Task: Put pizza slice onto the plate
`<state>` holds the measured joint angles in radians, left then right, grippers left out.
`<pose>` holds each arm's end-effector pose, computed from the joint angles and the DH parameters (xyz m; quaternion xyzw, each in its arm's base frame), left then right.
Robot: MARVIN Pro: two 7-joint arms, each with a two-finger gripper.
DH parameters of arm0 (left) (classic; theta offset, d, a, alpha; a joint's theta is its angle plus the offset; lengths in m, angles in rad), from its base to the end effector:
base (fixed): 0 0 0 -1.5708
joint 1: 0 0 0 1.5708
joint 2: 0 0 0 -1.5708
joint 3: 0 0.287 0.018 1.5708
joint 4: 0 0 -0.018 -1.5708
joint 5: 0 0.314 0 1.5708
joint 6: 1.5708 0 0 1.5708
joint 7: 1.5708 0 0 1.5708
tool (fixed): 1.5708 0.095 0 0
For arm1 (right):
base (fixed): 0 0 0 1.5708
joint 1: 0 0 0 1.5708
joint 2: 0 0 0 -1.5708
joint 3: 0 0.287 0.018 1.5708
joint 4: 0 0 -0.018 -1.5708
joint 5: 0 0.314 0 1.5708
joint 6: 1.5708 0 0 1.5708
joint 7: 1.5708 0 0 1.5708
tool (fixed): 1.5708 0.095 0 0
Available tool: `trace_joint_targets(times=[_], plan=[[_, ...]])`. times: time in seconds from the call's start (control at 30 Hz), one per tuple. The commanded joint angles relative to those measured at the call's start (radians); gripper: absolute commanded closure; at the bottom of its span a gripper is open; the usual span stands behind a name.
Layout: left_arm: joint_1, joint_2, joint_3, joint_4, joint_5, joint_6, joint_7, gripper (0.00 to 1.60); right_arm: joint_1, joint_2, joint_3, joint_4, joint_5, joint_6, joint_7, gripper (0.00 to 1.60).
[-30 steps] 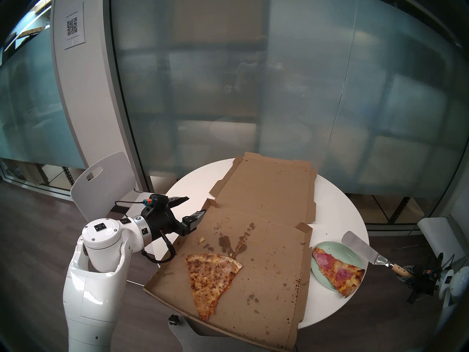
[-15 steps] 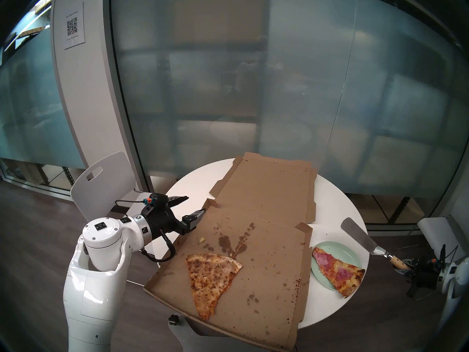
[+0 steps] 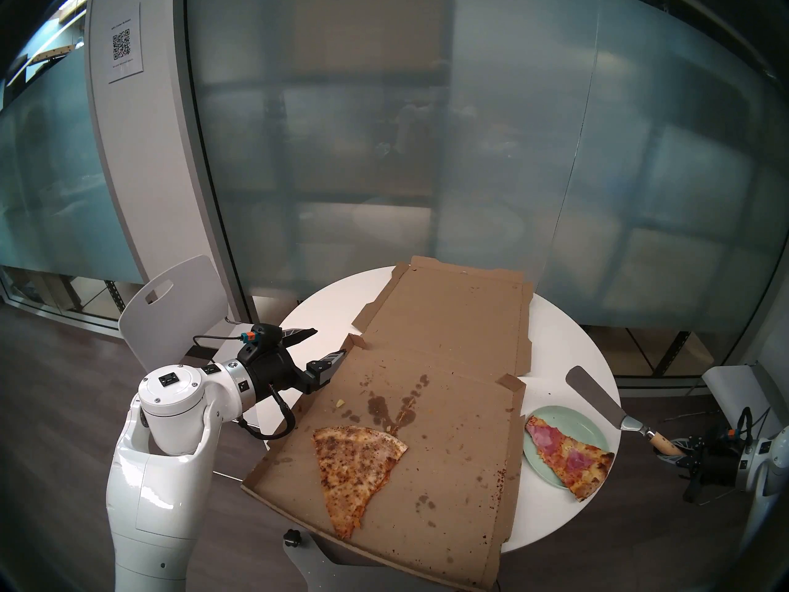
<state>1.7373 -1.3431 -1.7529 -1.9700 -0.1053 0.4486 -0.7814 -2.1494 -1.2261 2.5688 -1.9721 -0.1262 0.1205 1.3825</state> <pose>0.3511 0.0404 -0.2350 0.7462 -0.2437 0.5848 0.2043 0.1641 -0.2816 -0.2234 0.8364 0.3594 0.4138 0.0018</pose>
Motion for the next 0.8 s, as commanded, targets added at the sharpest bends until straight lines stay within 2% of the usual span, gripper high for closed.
trace_joint_targets(times=[0.0, 0.77], plan=[[0.002, -0.003, 0.0, -0.031, -0.003, 0.003, -0.002, 0.0, 0.004, -0.003, 0.008, -0.02, 0.011, -0.011, 0.002, 1.6], [0.038, -0.017, -0.016, -0.062, -0.005, -0.005, 0.007, 0.0, 0.0, -0.071, -0.073, -0.12, -0.011, -0.01, 0.025, 1.6]])
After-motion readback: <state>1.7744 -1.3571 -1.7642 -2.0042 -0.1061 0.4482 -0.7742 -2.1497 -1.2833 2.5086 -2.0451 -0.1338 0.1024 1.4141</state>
